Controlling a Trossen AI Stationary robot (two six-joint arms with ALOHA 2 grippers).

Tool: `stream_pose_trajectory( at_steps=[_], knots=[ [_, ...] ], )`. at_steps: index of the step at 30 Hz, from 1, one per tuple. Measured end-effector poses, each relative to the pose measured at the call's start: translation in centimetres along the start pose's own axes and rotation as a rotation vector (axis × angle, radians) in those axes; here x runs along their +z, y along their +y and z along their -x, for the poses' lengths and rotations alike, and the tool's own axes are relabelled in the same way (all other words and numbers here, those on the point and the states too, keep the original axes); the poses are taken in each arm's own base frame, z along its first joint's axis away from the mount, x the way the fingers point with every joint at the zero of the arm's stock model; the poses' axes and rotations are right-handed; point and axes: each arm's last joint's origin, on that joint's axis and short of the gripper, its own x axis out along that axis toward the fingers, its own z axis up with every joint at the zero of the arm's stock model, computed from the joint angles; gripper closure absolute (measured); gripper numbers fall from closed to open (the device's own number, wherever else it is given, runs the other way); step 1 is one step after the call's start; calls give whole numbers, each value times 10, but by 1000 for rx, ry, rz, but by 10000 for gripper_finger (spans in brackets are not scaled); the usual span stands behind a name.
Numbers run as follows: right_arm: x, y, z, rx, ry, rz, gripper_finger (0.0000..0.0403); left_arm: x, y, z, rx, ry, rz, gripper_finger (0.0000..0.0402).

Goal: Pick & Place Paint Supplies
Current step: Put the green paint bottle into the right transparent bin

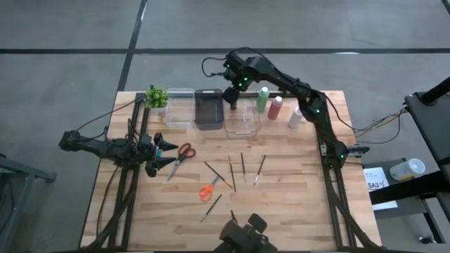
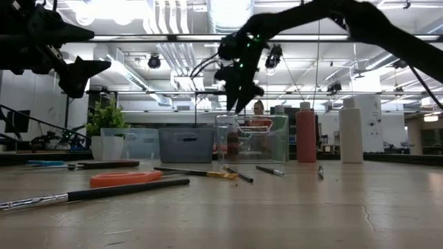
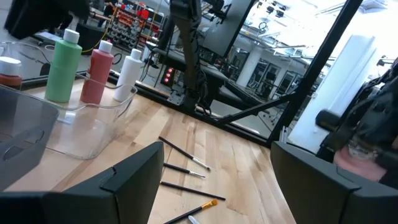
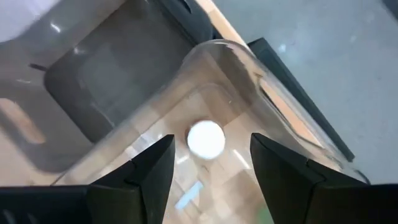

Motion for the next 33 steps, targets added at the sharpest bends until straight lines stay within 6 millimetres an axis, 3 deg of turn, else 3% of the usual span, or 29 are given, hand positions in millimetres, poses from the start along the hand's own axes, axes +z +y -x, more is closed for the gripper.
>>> stream_pose_trajectory(
  at_steps=[6,10,17,22,27,33],
  knots=[
    [-8,-5,44,-50,-11,-11,195,0,0,0,0,0,0,99],
    [-15,-12,59,-141,18,-18,195,0,0,0,0,0,0,99],
    [-25,-32,64,-201,108,-71,191,0,0,0,0,0,0,99],
    [-29,-48,72,-208,137,-87,158,0,0,0,0,0,0,99],
    [-35,-54,80,-211,142,-76,131,0,0,0,0,0,0,99],
    [-51,-57,75,-216,169,-78,140,0,0,0,0,0,0,99]
  ],
)
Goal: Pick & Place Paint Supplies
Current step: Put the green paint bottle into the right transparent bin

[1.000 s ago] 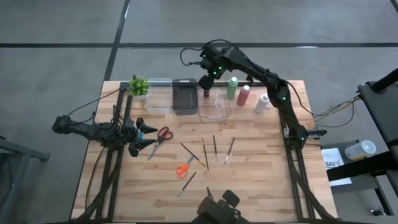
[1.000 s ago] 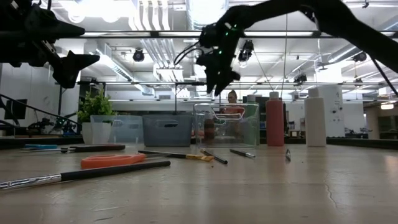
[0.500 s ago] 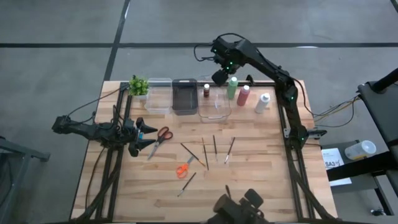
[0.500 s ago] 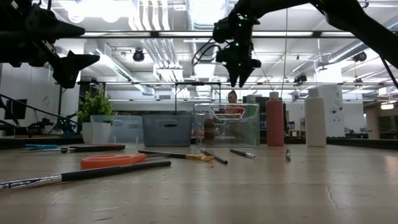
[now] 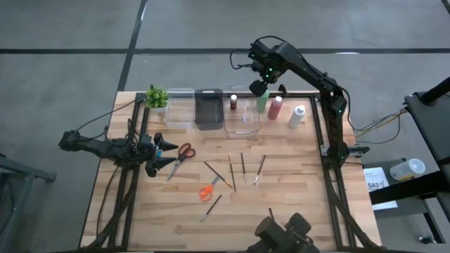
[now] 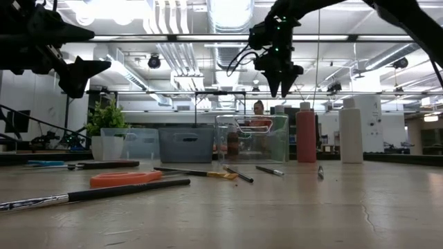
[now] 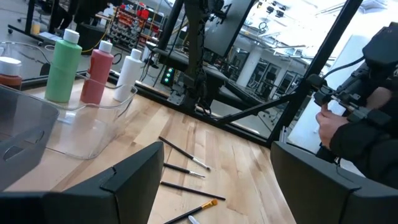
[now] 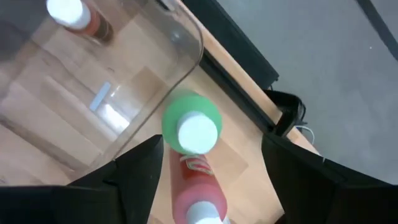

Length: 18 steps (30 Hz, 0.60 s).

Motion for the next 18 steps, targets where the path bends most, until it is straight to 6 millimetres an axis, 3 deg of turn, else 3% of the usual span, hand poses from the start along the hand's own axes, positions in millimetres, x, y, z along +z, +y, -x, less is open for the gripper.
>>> stream_pose_trajectory(
  at_steps=[10,18],
  knots=[
    [-25,-9,-10,49,-117,-63,158,0,0,0,0,0,0,99],
    [-30,-7,-24,85,-157,-69,158,0,0,0,0,0,0,99]
  ],
)
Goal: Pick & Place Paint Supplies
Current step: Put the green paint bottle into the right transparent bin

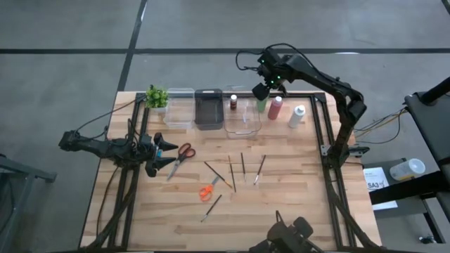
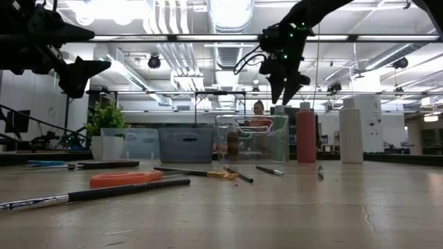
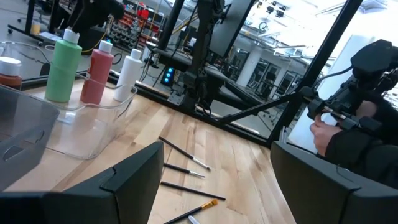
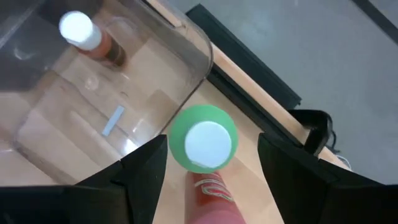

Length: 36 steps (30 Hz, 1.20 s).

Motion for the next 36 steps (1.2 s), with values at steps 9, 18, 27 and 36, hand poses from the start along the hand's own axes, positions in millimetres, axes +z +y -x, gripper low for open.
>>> stream_pose_trajectory(
  at_steps=[9,18,27,36],
  knots=[
    [-5,-1,-19,4,-7,-4,158,0,0,0,0,0,0,99],
    [-5,-2,-23,2,-14,-9,170,0,0,0,0,0,0,99],
    [-6,-7,-24,-3,-9,-73,236,0,0,0,0,0,0,99],
    [-6,-7,-24,-4,1,-74,289,0,0,0,0,0,0,99]
  ],
)
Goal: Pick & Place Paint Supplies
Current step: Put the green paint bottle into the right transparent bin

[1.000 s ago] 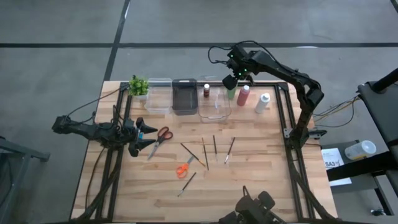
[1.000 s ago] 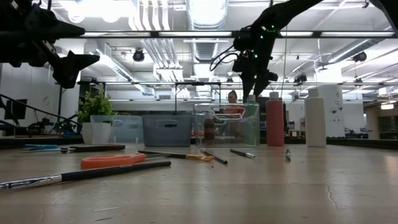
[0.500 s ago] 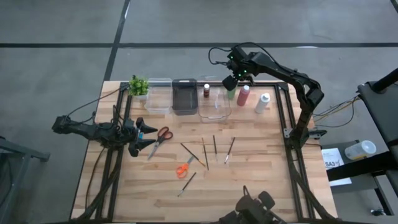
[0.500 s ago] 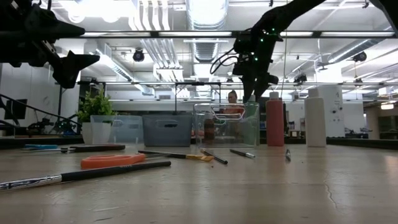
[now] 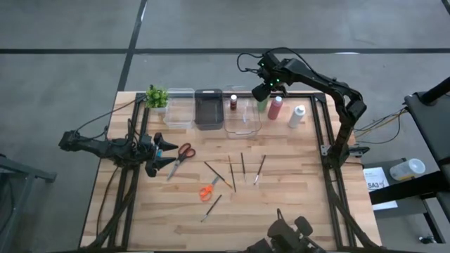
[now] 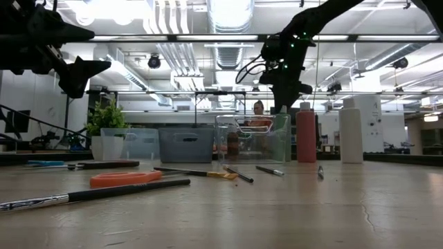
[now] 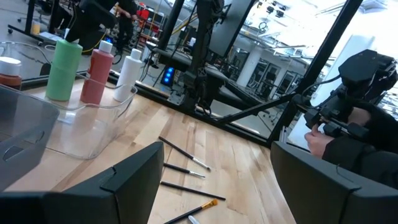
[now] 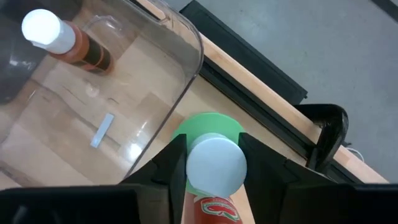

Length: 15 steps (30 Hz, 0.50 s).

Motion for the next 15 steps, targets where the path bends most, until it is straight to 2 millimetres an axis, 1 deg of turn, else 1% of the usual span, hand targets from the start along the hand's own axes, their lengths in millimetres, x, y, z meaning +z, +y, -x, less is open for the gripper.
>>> stream_pose_trajectory(
  at_steps=[7,10,12,15],
  knots=[
    [-1,0,0,-1,5,-3,289,0,0,0,0,0,0,99],
    [0,0,3,-2,16,-1,289,0,0,0,0,0,0,99],
    [1,0,9,-4,25,4,289,0,0,0,0,0,0,99],
    [8,0,25,-1,6,18,289,0,0,0,0,0,0,99]
  ],
)
